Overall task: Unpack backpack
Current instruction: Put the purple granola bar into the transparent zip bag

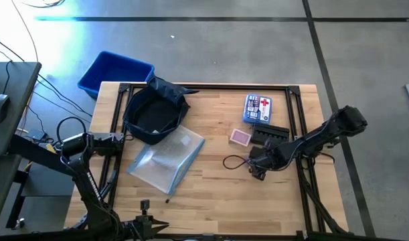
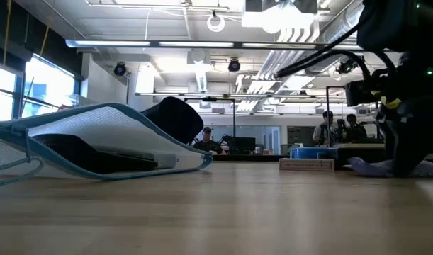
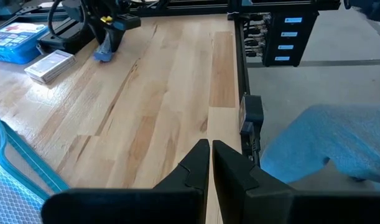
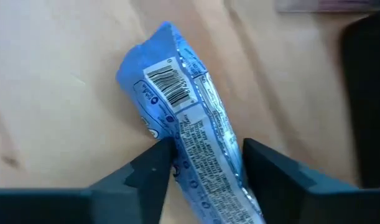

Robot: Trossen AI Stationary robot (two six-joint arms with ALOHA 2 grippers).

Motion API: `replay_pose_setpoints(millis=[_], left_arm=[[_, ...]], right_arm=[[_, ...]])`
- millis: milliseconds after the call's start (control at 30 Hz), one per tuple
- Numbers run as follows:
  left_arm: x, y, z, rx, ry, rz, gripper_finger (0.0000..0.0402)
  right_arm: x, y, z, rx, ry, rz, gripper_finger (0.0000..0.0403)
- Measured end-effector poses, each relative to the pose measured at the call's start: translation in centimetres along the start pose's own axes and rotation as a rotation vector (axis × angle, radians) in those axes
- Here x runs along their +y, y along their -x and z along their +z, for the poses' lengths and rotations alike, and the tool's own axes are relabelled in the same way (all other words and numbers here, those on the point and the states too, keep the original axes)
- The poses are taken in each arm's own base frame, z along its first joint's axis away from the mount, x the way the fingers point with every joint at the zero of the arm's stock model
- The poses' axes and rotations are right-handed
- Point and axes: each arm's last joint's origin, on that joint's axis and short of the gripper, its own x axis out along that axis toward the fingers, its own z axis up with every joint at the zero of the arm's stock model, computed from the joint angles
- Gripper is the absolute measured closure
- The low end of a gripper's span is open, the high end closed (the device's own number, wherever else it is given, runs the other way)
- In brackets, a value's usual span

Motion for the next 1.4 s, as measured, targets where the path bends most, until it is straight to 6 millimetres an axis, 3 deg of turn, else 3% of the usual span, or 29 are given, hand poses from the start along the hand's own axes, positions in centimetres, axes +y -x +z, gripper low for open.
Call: replay_pose_setpoints(millis=[200,467,667,867,1000,1200,1400], left_arm=[[0.3,-1.0,0.2,-0.008,-0.064,0.037,0.0402],[1.8,-4.5,1.2,0.022,-0.075,0.124,0.0396],[4.3,-8.2,2.7,0.109,-0.202,0.173,0.0342],[7.4,-12.5,2.8,0.259,-0.361,0.228,0.0266],[9.8,-14.2,1.9,0.383,-0.404,0.330,0.0237],[12.2,-13.9,1.0,0.575,-0.383,0.421,0.0230],[13.4,-13.0,0.5,0.698,-0.332,0.494,0.0236]], right_arm=[[2.2,0.4,0.2,-0.166,-0.137,0.121,0.0386],[6.6,2.8,0.2,-0.643,-0.276,0.318,0.0401],[9.0,2.4,0.1,-0.879,-0.351,0.350,0.0403],[11.0,-0.3,0.8,-0.866,-0.371,0.312,0.0403],[12.4,-1.2,2.6,-0.810,-0.324,0.331,0.0403],[14.1,-0.4,5.4,-0.740,-0.187,0.340,0.0403],[15.1,0.9,6.5,-0.734,-0.131,0.315,0.0403]])
